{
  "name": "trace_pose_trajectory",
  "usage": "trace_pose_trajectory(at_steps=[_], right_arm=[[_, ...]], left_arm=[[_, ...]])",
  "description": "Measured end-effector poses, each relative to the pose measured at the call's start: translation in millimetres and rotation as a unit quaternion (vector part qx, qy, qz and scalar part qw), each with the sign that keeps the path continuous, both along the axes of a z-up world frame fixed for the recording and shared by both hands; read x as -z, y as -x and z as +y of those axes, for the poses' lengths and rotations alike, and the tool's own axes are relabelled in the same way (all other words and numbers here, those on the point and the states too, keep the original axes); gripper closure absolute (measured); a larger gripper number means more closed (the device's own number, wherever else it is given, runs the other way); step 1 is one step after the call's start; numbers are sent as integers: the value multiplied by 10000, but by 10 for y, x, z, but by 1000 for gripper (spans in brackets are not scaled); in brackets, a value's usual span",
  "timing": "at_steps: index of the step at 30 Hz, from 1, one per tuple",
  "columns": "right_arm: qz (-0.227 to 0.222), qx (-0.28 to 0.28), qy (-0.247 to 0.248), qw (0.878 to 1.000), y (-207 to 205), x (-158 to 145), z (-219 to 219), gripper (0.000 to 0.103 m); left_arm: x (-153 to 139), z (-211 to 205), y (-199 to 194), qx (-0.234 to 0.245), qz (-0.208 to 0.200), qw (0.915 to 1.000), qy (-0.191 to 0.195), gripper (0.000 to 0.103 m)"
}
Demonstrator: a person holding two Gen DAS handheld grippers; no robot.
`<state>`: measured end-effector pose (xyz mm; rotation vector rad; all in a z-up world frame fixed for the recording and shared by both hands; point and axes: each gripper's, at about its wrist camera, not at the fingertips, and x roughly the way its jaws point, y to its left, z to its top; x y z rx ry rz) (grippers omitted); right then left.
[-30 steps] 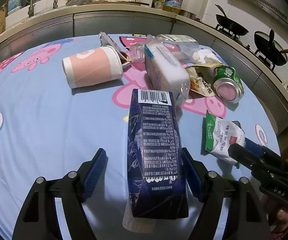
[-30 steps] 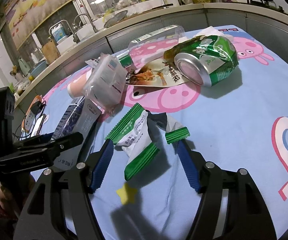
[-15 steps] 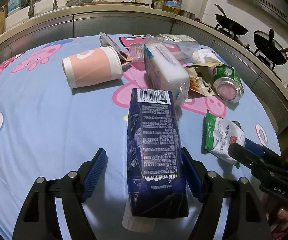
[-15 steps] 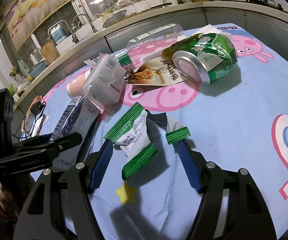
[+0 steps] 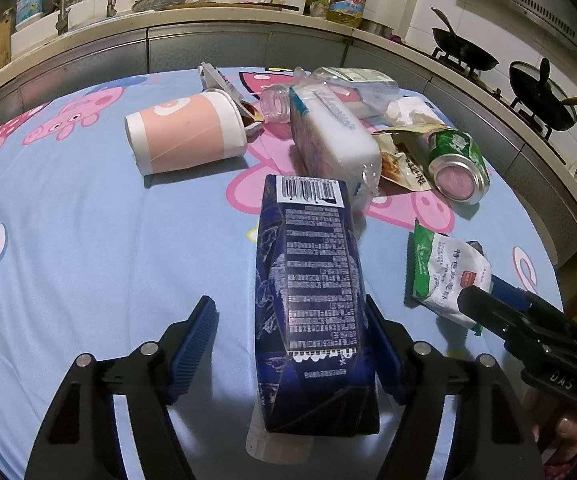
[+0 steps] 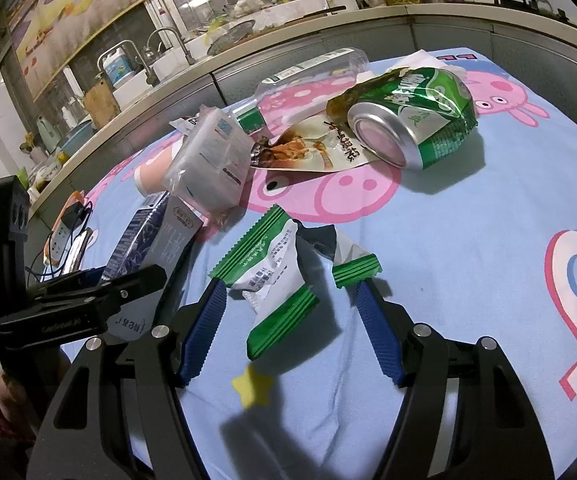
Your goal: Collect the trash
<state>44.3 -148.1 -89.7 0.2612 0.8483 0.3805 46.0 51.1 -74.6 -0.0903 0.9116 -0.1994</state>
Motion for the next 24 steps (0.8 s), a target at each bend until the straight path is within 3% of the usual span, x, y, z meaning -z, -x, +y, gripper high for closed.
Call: trace_pose_trajectory(at_steps=[11, 13, 15, 19, 20, 22, 24], right_arm=[[33, -99, 41, 9999, 13, 18, 22, 36], [-17, -92, 77, 9999, 15, 8, 14, 36], [-98, -86, 148, 9998, 13, -10, 4, 36], [-12, -24, 145, 9999, -44, 26, -47, 38], [-37, -42, 175, 9998, -50, 36, -46, 42], [-3, -207, 264, 9994, -57, 59, -7, 86], [33, -335, 195, 9992, -39, 91, -8, 98]], left_arm=[[11, -7, -20, 45, 79, 9999, 46, 36], [1, -18, -16, 70, 60, 9999, 61, 40], [-7, -44, -5, 146, 46, 9998, 84, 50], [-33, -77, 59, 290, 25, 9996, -49, 53], [-47, -67, 89, 318, 25, 9995, -32, 53], [-73, -42, 143, 353, 20, 9994, -9, 53], [-125, 7, 237, 472, 8, 9988, 153, 53]])
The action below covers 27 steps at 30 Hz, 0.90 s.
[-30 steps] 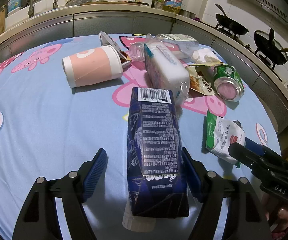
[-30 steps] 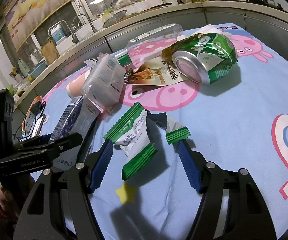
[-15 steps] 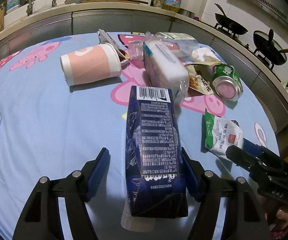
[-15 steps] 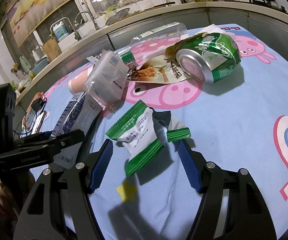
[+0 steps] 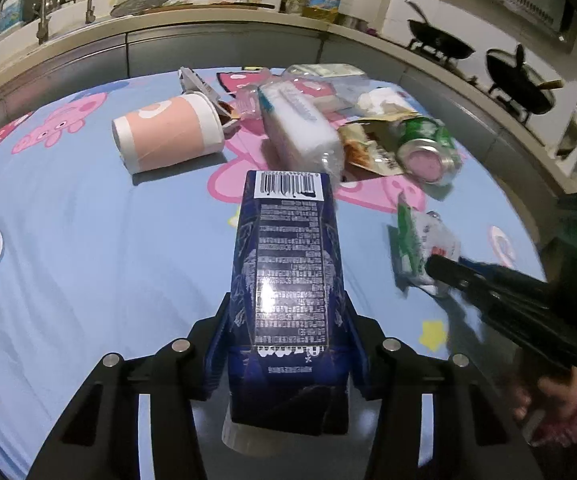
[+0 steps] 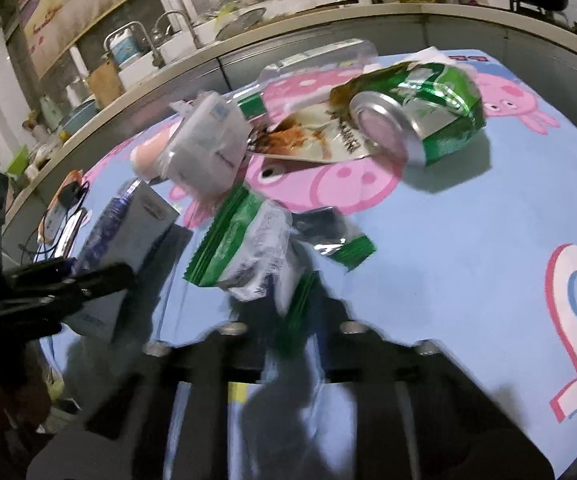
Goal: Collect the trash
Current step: 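Carry the blue carton and green packet to the bin and release both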
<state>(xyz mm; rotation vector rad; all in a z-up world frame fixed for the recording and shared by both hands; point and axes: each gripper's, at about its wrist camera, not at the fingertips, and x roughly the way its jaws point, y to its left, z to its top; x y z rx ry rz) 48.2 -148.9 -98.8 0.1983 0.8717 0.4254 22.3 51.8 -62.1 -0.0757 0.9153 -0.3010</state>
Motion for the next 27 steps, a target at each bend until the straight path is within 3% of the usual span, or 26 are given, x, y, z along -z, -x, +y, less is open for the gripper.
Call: trace_pose_trajectory(at_steps=[4, 7, 12, 16, 20, 24, 27], right_arm=[[-133, 42, -147, 9998, 71, -43, -101, 99], [-231, 375, -342, 9984, 99, -84, -373, 99], [-377, 1074, -544, 9920, 134, -142, -962, 98], [-563, 1911, -547, 9784, 201, -203, -1625, 98], [-638, 2857, -540, 9547, 267, -223, -2418, 96], [-538, 3485, -406, 9349, 209, -154, -3037, 96], [-433, 3693, -324, 9277, 123, -84, -3308, 95]], left_arm=[[-151, 3, 206, 409, -99, 9988, 255, 53], [-300, -128, 281, 769, -288, 9962, 281, 54], [-500, -660, 4, 1428, -328, 9881, 470, 54], [-574, -1352, -336, 2108, -245, 9757, 553, 54], [-659, -2194, -621, 2805, -304, 9581, 503, 54], [-696, -3083, -934, 3302, -127, 9418, 621, 54], [-621, -3657, -1123, 3481, 70, 9359, 527, 54]])
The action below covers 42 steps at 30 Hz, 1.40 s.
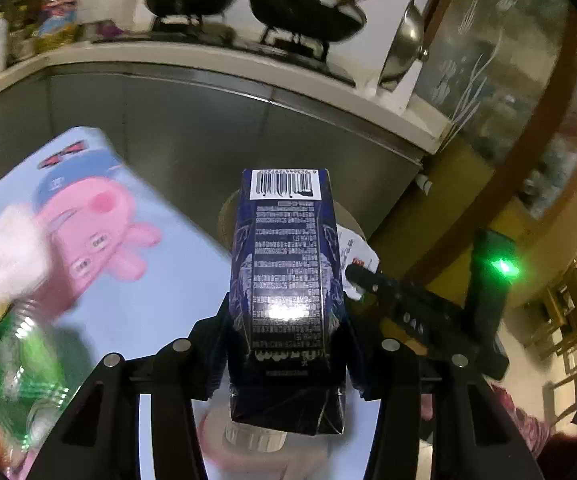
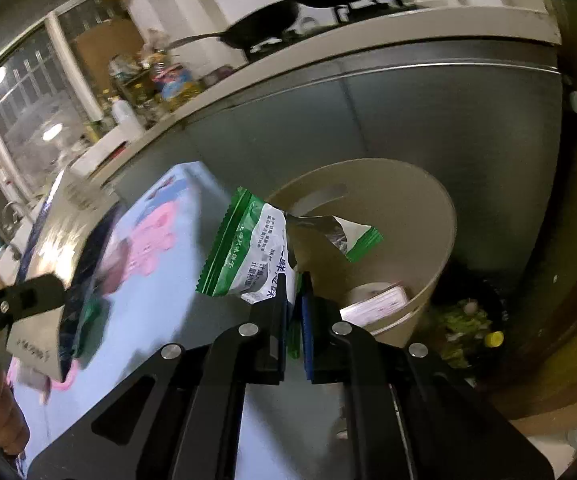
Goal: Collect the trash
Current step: 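Carry the blue carton and green packet to the bin and release both, then grasp the white wipes pack with the left gripper while the right grasps the green can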
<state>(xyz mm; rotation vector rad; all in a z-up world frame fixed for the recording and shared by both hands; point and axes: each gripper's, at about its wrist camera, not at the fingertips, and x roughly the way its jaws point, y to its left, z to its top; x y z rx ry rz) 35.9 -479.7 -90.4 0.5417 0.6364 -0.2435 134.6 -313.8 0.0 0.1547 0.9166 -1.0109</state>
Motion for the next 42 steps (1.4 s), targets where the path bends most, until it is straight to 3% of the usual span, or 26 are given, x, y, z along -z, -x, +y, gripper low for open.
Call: trace_pose_trajectory(at_steps=[2, 3, 4, 5, 6, 11, 17, 22, 27, 32, 36, 38, 40, 42], right_arm=[[68, 38, 45, 10000, -50, 37, -82, 93], [113, 45, 33, 9999, -88, 64, -116, 82], [118, 90, 7, 9999, -105, 89, -148, 64], [83, 142, 0, 9999, -106, 98, -165, 55], [45, 213, 13, 9998, -94, 100, -177, 49], [-187, 339, 39, 9992, 28, 64, -149, 49], [-486, 305, -18, 9984, 207, -64, 34, 49], [-617, -160, -78, 9979, 208, -172, 480, 49], [-515, -776, -134, 9956, 68, -199, 1032, 49], [-358, -1432, -34, 9890, -94, -193, 1642, 49], [-292, -1880, 61, 9817, -239, -221, 2054, 49], [-271, -2086, -25, 9776, -352, -244, 2185, 49], [-283, -2167, -246, 9755, -475, -257, 2245, 41], [-277, -2124, -502, 9755, -590, -276, 2229, 41]], left_arm=[[84, -283, -93, 103, 49, 9998, -146, 54], [147, -433, -143, 82, 29, 9996, -255, 44], [205, -528, -177, 15, -27, 9994, -352, 35], [251, -630, -220, -123, -139, 9988, -448, 24], [262, -633, -206, -207, -210, 9984, -482, 25], [184, -446, -266, -549, -123, 9979, -331, 26], [36, 216, 52, -725, -536, 9958, -159, 26], [5, 880, 437, -939, -881, 9915, -199, 26], [20, 1699, 625, -1486, -753, 9860, -115, 26], [-1, 2594, 663, -2418, -647, 9681, -24, 27], [-47, 3285, 532, -3465, -601, 9360, 100, 27], [6, 3451, 393, -3798, -414, 9241, 39, 27], [74, 3535, 299, -3922, -239, 9195, 119, 27], [156, 3553, 192, -4002, -110, 9163, 96, 27]])
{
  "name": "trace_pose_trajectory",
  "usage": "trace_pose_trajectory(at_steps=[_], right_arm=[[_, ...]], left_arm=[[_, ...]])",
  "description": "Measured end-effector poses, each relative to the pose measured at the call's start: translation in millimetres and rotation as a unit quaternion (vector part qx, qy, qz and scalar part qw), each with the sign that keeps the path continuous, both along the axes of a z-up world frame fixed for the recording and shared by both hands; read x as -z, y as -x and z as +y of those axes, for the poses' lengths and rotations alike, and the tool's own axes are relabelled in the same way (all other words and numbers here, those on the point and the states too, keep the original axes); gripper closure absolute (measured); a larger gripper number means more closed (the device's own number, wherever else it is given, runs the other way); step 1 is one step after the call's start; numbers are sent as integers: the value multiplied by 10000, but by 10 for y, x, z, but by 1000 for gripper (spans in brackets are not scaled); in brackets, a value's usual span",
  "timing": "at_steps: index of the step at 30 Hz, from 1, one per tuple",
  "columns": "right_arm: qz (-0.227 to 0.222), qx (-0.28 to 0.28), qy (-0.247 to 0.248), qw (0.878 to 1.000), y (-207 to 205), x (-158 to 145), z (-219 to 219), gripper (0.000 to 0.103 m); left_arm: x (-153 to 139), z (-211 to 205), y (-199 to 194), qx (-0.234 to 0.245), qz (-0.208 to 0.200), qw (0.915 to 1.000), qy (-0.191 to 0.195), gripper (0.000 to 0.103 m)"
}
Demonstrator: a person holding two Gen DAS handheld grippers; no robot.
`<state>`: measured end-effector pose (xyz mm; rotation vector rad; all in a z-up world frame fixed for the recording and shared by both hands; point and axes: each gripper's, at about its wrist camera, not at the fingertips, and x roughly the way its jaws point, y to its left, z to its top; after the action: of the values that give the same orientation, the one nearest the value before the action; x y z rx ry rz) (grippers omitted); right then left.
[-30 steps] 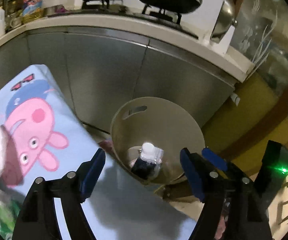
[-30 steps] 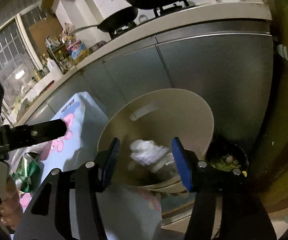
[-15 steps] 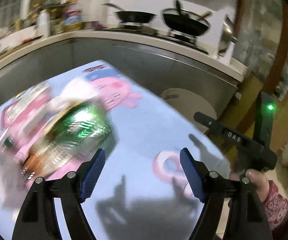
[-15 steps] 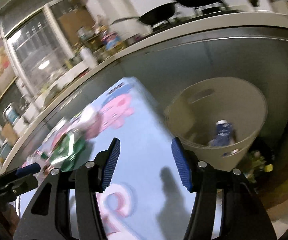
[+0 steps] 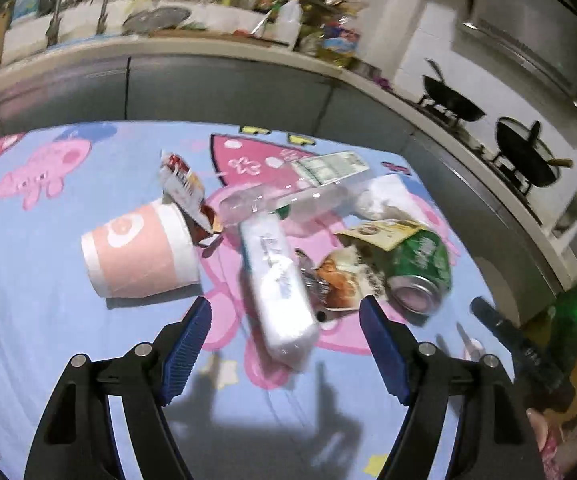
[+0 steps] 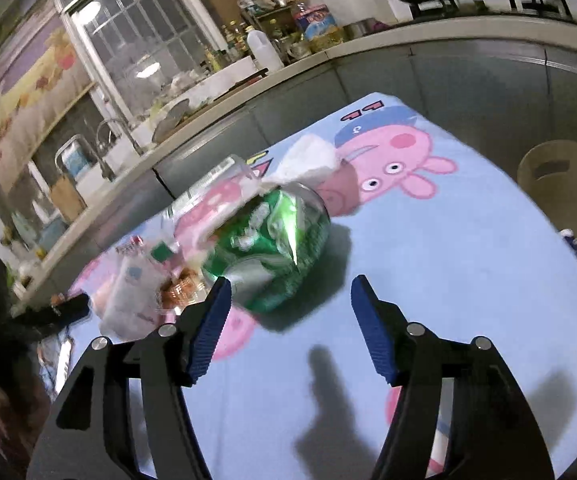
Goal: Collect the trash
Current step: 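Grasp the white wipes pack with the left gripper while the right grasps the green can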
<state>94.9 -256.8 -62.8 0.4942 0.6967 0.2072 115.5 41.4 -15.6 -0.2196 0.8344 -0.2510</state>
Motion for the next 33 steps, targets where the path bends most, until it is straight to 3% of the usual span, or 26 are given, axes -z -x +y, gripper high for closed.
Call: trace_pose_trajectory(at_steps=[6, 9, 17, 27, 30, 33], right_arm=[[454, 110, -1254, 9910, -384, 135, -205, 40], [642, 150, -1524, 9861, -496, 246, -227, 40], [830, 109, -1717, 9816, -618, 399, -103, 40], [833, 123, -1614, 9833, -602, 393, 13, 42], [811, 86, -1595, 9838, -587, 387, 29, 51], [707, 14, -1603, 9845, -564, 337, 63, 73]], left_arm=[[197, -141, -236, 6, 188, 9998, -68, 23], [241, -117, -216, -13, 202, 9998, -61, 23], [293, -123, -291, -136, 166, 9993, -316, 24], [329, -145, -269, -133, 49, 9984, -543, 26], [342, -139, -272, -131, 56, 9985, -538, 28], [354, -134, -276, -142, 68, 9985, -526, 37]])
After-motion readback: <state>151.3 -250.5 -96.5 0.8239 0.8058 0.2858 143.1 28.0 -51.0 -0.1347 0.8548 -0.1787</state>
